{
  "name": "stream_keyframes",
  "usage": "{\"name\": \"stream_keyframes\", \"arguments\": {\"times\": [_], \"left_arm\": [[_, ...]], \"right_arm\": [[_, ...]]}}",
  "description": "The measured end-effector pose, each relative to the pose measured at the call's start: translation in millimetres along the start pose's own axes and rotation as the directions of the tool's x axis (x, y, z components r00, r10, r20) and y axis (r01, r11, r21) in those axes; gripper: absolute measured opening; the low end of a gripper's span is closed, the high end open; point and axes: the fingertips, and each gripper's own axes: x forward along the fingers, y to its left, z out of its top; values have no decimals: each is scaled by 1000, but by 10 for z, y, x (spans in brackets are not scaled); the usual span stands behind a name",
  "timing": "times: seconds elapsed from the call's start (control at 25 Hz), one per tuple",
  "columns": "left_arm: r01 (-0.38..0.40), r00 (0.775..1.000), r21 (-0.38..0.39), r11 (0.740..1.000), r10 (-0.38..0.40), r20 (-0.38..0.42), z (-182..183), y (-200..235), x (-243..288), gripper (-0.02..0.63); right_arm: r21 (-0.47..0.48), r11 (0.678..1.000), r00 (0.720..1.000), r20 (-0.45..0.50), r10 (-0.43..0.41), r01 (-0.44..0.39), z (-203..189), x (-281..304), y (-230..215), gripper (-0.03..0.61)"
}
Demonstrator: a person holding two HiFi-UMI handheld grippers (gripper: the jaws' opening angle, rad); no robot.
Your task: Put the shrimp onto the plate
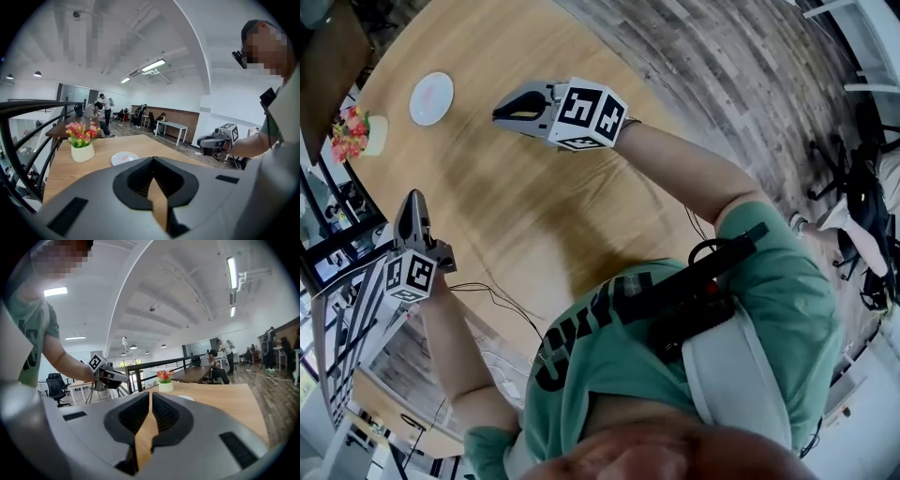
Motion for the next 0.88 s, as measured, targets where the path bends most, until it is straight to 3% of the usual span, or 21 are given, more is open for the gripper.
{"name": "stream_keyframes", "arguments": {"times": [0.12, 0.28, 0.88], "left_arm": [[-5, 1000, 26, 1000, 5, 22, 119, -222, -310, 5], [-28, 998, 3, 1000, 27, 53, 177, -377, -839, 5], [-165, 974, -111, 980, 180, 137, -155, -579, -2721, 5]], "right_arm": [[-5, 1000, 1000, -5, 2, -2, 107, -127, 153, 8], [-13, 1000, 1000, -11, 9, -10, 281, -209, 413, 8], [-17, 999, 999, -14, 50, -50, 590, -144, 1394, 8]]}}
